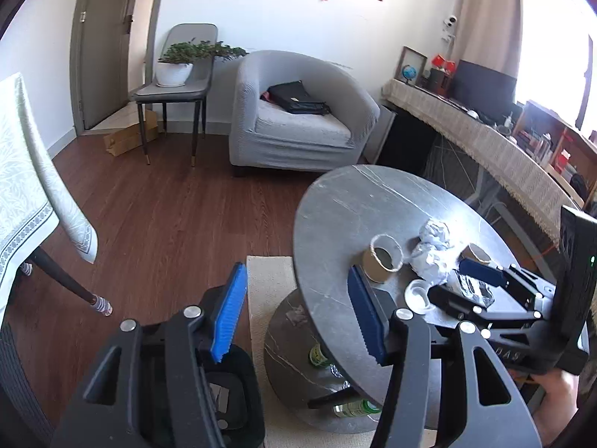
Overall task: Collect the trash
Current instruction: 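Move both grippers back to the table toward the black foil bag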
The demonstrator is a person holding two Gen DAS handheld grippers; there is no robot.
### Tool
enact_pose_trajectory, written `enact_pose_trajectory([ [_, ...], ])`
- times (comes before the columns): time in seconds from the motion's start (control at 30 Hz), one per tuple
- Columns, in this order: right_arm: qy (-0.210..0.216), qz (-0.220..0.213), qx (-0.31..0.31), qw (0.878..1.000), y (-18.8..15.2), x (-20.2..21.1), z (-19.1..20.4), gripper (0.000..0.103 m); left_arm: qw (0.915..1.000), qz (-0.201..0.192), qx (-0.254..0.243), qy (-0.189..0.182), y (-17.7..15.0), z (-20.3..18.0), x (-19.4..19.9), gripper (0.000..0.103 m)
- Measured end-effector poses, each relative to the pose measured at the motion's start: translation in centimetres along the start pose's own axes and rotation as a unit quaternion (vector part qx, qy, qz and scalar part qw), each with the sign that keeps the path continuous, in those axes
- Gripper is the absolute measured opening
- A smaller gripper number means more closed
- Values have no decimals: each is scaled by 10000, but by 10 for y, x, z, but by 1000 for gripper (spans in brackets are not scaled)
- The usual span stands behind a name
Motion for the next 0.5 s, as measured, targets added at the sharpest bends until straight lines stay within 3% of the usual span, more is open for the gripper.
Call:
enact_pose_trajectory([
  [0.37, -394, -153, -582, 9974, -14, 30, -87, 80, 9954, 483, -797, -209, -25, -85, -49, 62],
  [0.5, -399, -117, -884, 9952, -22, 35, -118, 81, 9940, 577, -856, -349, -31, -102, -63, 61],
])
Point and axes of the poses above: each gripper's, at about its wrist camera, not at the fingertips, and x roughly against the way its jaws point, z to its left, y to its top, the point moved 7 cm from there along -x, roughly the way its jaws point, and after that the axes turned 3 degrees about z, right-handed, at the moved point
